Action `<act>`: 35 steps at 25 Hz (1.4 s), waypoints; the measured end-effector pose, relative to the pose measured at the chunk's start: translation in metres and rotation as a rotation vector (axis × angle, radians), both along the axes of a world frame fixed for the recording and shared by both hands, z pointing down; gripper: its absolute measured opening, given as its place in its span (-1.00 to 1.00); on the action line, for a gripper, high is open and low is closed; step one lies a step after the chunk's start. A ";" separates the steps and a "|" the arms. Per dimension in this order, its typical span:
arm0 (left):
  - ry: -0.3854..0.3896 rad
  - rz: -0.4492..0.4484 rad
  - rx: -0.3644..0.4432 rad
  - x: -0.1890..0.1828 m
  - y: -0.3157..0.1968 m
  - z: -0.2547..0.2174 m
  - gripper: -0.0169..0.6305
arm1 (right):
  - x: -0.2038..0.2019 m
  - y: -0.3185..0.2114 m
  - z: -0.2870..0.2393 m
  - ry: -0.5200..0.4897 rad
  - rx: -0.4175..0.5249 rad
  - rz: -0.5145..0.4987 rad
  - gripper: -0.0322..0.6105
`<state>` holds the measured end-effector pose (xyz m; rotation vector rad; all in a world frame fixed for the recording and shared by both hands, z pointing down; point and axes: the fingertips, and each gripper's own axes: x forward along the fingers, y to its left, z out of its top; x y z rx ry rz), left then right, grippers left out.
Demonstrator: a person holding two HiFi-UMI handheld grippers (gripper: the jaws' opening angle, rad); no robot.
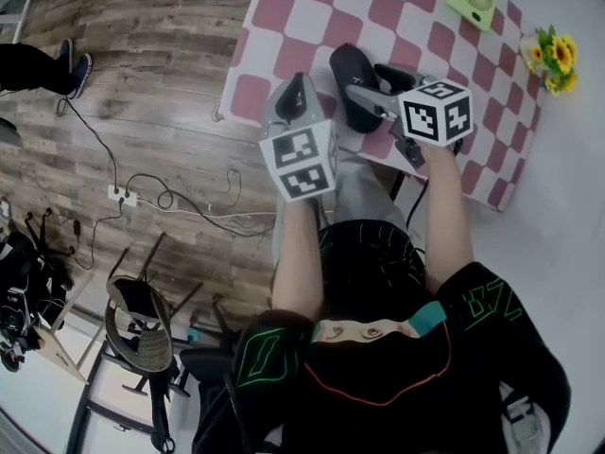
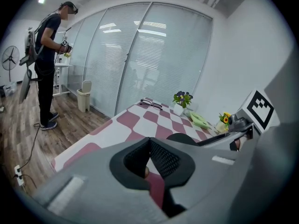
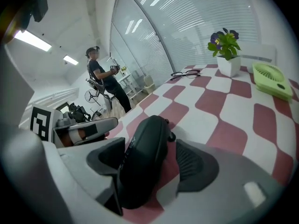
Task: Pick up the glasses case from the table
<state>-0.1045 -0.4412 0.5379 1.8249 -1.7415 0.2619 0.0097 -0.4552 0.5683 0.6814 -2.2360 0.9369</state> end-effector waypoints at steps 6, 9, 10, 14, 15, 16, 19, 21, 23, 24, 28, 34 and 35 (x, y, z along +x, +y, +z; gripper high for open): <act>0.000 -0.024 0.004 -0.008 0.005 -0.001 -0.92 | -0.024 0.010 0.005 -0.006 -0.032 -0.045 0.19; 0.001 -0.033 0.013 -0.014 0.007 -0.003 -0.92 | -0.035 0.015 0.008 0.022 -0.035 -0.062 0.19; 0.002 -0.040 0.016 -0.017 0.008 -0.005 -0.92 | -0.038 0.016 0.009 0.036 -0.034 -0.063 0.19; -0.021 -0.059 0.046 -0.033 0.006 -0.017 -0.92 | -0.042 0.012 0.005 0.093 0.013 -0.065 0.09; -0.026 -0.059 0.051 -0.036 0.007 -0.021 -0.92 | -0.042 0.012 0.001 0.100 0.040 -0.064 0.08; -0.027 -0.061 0.060 -0.040 0.008 -0.026 -0.92 | -0.043 0.012 -0.005 0.099 0.068 -0.059 0.07; -0.033 -0.070 0.110 -0.049 0.002 -0.047 -0.92 | -0.047 0.001 -0.032 0.060 0.168 -0.023 0.06; -0.049 -0.062 0.150 -0.052 -0.008 -0.062 -0.92 | -0.047 -0.013 -0.053 0.040 0.259 0.008 0.06; -0.064 -0.047 0.190 -0.053 -0.017 -0.078 -0.92 | -0.046 -0.026 -0.073 0.024 0.347 0.038 0.06; -0.072 -0.040 0.208 -0.053 -0.021 -0.086 -0.92 | -0.045 -0.031 -0.084 0.013 0.385 0.053 0.06; -0.114 -0.009 0.271 -0.053 -0.029 -0.120 -0.92 | -0.040 -0.044 -0.124 -0.020 0.519 0.108 0.06; -0.171 0.028 0.384 -0.052 -0.048 -0.171 -0.92 | -0.025 -0.064 -0.181 -0.046 0.696 0.185 0.06; -0.181 0.038 0.406 -0.051 -0.052 -0.181 -0.92 | -0.022 -0.068 -0.191 -0.055 0.726 0.205 0.06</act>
